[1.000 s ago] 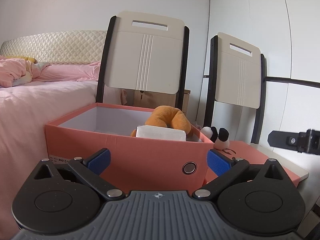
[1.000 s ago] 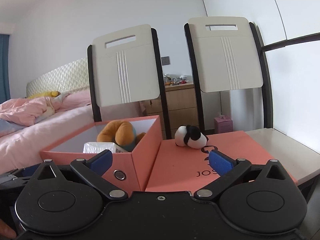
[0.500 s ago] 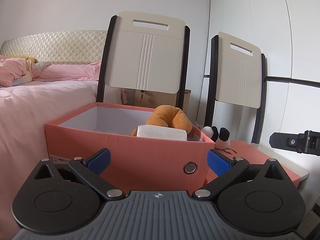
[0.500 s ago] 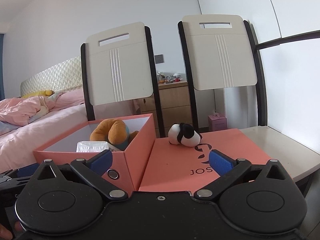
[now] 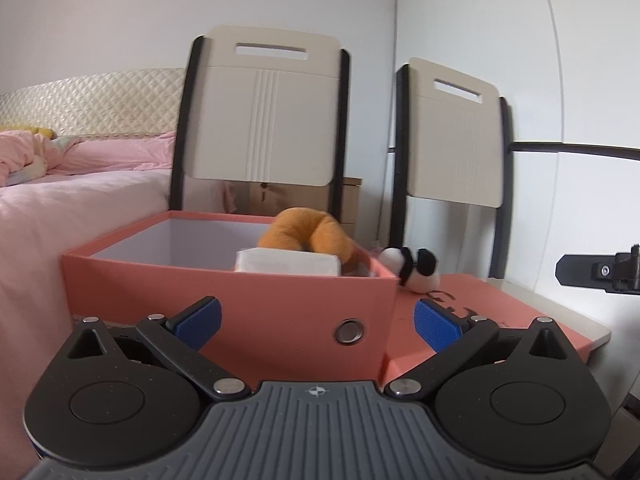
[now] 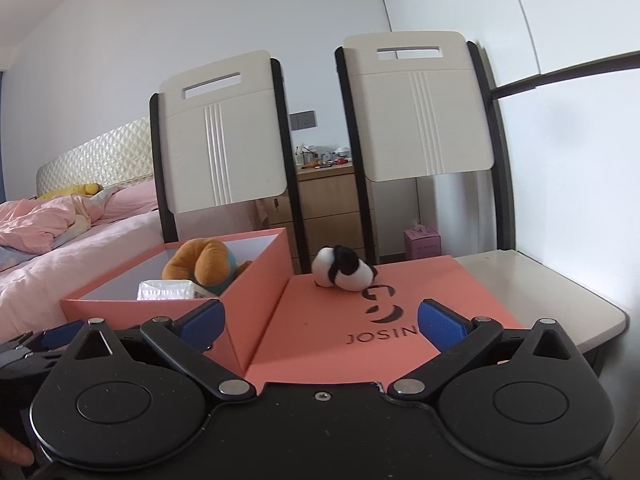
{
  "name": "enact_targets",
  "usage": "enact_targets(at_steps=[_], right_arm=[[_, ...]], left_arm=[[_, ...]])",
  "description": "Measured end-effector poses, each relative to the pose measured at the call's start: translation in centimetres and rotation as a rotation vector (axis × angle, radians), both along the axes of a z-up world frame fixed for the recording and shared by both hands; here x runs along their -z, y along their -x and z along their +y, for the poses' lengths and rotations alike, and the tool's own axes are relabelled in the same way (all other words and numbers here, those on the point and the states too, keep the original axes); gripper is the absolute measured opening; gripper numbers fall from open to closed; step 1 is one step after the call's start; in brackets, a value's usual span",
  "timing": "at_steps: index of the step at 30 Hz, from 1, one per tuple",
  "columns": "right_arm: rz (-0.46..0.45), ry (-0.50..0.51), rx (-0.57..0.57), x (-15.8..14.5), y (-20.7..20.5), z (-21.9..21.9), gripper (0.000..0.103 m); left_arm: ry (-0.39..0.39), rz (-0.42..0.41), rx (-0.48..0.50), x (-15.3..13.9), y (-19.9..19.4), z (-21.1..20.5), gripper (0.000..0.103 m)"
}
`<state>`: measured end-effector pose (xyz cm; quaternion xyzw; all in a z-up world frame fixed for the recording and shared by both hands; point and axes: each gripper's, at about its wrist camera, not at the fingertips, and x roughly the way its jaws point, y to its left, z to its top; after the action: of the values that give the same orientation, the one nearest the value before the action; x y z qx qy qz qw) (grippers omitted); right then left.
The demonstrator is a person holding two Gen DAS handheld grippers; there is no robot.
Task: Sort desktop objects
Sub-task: 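Lower the left gripper onto the black-and-white plush and close it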
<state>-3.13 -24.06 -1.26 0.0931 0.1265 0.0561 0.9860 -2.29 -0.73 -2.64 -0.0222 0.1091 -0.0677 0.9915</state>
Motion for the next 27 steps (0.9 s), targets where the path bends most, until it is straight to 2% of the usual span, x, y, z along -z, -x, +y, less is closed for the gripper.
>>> enact_targets(at_steps=[6, 12, 15, 18, 21, 27], right_arm=[[0.001, -0.020, 0.032, 0.5, 1.4, -3.2, 0.102], [-0.004, -0.071, 0.076, 1.0, 2.6, -6.8, 0.102], [0.001, -0.092, 0.092, 1.4, 3.2, -8.3, 0.102], [0.005, -0.112, 0.109, 1.8, 3.7, -9.7, 0.102], [0.018, -0.132, 0.118, 2.3, 4.0, -10.8, 0.102], [0.065, -0.117, 0.114, 3.1, 4.0, -11.6, 0.102]], left_arm=[[-0.003, -0.001, 0.040, -0.3, -0.6, -2.8, 0.103], [-0.005, 0.020, 0.122, -0.3, -1.7, -7.9, 0.103], [-0.025, 0.004, 0.161, -0.3, -2.7, -10.7, 0.103], [-0.070, 0.008, 0.126, -0.4, -4.7, -13.6, 0.103], [-0.073, 0.013, 0.099, -0.6, -7.6, -15.6, 0.103], [-0.130, -0.035, 0.032, -0.3, -13.9, -19.6, 0.103]])
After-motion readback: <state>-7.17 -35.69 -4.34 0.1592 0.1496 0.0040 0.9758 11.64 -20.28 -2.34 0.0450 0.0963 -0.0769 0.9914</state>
